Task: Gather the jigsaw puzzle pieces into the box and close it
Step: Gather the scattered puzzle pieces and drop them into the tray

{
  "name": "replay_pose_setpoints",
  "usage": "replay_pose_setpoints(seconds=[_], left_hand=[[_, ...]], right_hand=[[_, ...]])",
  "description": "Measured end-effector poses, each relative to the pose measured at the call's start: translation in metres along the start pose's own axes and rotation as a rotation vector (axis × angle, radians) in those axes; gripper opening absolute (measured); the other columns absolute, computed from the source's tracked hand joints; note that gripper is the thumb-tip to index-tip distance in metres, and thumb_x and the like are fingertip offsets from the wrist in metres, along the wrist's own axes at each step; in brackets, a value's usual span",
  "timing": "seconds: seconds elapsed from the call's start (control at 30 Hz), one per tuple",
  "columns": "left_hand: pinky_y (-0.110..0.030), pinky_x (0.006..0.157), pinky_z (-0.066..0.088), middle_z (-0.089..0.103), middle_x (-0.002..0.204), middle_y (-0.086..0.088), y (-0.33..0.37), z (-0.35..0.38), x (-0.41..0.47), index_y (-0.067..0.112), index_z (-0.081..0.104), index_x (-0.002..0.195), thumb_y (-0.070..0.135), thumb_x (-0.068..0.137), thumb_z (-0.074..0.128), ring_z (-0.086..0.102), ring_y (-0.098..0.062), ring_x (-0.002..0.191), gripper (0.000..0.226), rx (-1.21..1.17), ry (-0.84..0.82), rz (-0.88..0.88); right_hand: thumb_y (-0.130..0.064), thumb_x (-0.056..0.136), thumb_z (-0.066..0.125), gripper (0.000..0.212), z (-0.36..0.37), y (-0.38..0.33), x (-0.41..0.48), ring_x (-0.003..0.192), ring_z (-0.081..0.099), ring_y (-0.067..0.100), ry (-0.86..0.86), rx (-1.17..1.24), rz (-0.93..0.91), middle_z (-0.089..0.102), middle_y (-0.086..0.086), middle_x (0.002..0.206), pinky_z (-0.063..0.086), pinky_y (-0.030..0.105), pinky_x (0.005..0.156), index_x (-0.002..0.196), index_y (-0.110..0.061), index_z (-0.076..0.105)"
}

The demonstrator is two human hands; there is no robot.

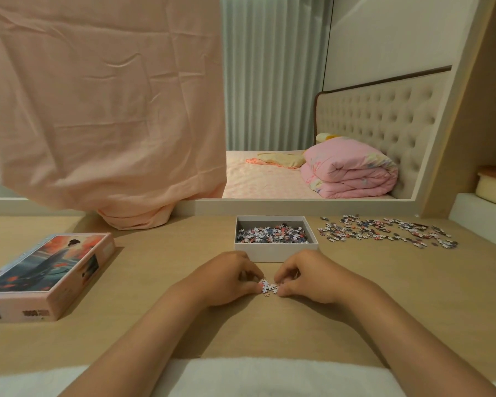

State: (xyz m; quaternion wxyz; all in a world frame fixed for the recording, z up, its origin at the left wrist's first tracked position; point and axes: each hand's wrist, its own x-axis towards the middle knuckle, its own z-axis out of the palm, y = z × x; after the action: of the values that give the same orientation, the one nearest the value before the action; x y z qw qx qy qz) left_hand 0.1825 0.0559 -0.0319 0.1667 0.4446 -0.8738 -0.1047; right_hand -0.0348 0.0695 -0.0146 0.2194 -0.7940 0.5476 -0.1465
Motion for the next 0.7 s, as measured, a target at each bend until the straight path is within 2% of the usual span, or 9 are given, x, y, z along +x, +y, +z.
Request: replay_pose_setpoints(seconds=[0.1,0.17,0.33,0.47,0.6,0.7], left_hand=[[-0.022,0.079,0.043,0.054,0.099,0.011,-0.003,-0.002,-0.003,0.034,0.066,0.121,0.054,0.081,0.07,0.051,-0.003,0.085,0.045,0.013,-0.045,-0.017],[-0.022,0.079,0.043,0.055,0.099,0.007,-0.001,0.001,-0.002,0.033,0.068,0.118,0.051,0.082,0.07,0.052,-0.006,0.085,0.04,0.004,-0.045,0.005],[-0.022,0.07,0.044,0.061,0.093,0.006,0.005,0.009,0.003,0.031,0.074,0.103,0.043,0.083,0.072,0.056,-0.006,0.077,0.024,-0.029,0.031,0.005],[-0.024,0.071,0.047,0.064,0.09,0.007,0.005,0.009,0.002,0.027,0.073,0.097,0.04,0.081,0.075,0.057,-0.006,0.075,0.021,-0.069,0.057,0.001],[-0.014,0.062,0.041,0.065,0.078,0.012,0.006,0.012,0.001,0.026,0.072,0.091,0.032,0.078,0.08,0.055,0.0,0.067,0.017,-0.155,0.085,-0.004],[-0.013,0.062,0.041,0.066,0.074,0.011,0.005,0.014,0.001,0.025,0.071,0.086,0.027,0.075,0.082,0.056,0.001,0.066,0.016,-0.254,0.103,-0.022]], right_hand=[[-0.036,0.075,0.085,0.036,0.001,0.0,-0.002,0.08,0.064,0.005,-0.017,0.013,0.029,0.071,-0.009,0.087,0.049,0.018,0.074,0.107,-0.023,0.075],[-0.035,0.075,0.084,0.037,0.005,-0.003,-0.001,0.082,0.064,0.005,0.0,0.006,0.025,0.07,-0.011,0.087,0.048,0.017,0.075,0.109,-0.023,0.075],[-0.031,0.077,0.083,0.018,0.013,-0.007,0.004,0.064,0.056,0.0,0.045,0.054,-0.004,0.068,-0.012,0.074,0.038,0.012,0.057,0.094,-0.027,0.08],[-0.029,0.074,0.086,0.019,0.013,-0.007,0.004,0.068,0.058,0.004,0.068,0.046,-0.01,0.07,-0.007,0.078,0.046,0.02,0.064,0.09,-0.024,0.077],[-0.026,0.072,0.087,0.02,0.013,-0.008,0.004,0.069,0.06,0.006,0.074,0.055,-0.007,0.071,-0.004,0.082,0.048,0.022,0.066,0.088,-0.023,0.075],[-0.022,0.069,0.089,0.021,0.013,-0.008,0.006,0.066,0.06,0.007,0.071,0.111,0.041,0.071,-0.004,0.077,0.052,0.028,0.069,0.083,-0.023,0.074]])
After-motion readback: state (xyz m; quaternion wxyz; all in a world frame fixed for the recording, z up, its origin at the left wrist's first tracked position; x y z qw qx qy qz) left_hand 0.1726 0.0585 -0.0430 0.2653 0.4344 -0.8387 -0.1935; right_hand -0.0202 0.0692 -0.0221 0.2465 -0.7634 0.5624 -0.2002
